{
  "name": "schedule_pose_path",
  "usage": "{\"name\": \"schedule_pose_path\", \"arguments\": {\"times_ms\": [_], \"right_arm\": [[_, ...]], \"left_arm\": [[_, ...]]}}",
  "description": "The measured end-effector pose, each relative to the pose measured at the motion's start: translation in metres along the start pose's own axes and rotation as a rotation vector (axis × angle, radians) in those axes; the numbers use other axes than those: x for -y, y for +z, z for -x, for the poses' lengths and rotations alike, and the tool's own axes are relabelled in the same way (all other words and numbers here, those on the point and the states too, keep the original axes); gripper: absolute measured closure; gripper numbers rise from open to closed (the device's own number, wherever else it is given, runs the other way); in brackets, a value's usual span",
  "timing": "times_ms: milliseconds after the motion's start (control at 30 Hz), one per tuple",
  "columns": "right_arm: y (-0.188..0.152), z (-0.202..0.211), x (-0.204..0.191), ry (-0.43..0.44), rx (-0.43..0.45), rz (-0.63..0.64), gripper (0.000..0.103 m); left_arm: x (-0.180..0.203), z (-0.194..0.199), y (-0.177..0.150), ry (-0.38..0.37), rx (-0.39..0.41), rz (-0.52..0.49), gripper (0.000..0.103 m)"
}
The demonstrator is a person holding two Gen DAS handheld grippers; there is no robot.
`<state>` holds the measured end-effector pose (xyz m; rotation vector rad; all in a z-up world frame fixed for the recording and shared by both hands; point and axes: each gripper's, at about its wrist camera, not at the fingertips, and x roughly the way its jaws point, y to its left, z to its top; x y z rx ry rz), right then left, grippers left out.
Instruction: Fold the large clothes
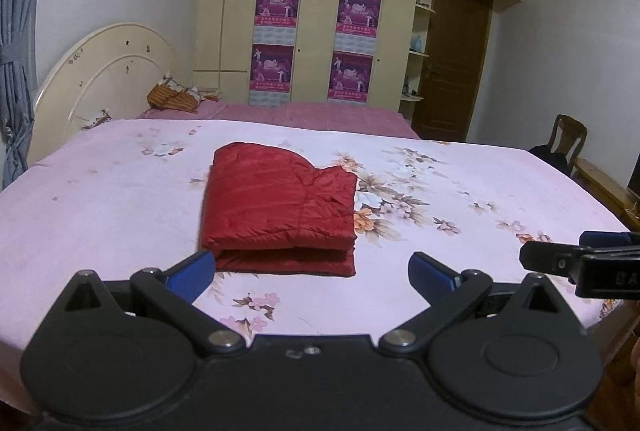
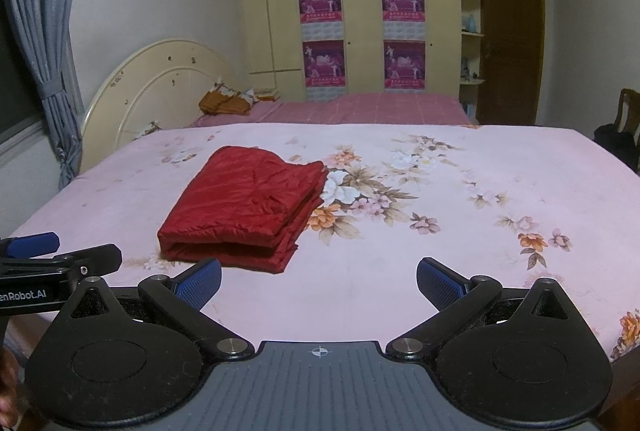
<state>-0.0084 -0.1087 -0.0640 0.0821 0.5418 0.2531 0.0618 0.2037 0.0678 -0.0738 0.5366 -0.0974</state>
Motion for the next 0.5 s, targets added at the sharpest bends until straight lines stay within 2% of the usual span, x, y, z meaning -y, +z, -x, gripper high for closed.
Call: {"name": "schedule_pose_path", "arguments": {"times_ms": [500], "right_arm": [[-0.0012, 0.0006, 0.0037, 0.003, -0.001, -0.001, 0.000]], "left_arm": [[0.0000, -0.0007, -0.0013, 0.004, 0.005, 0.005, 0.000]]}}
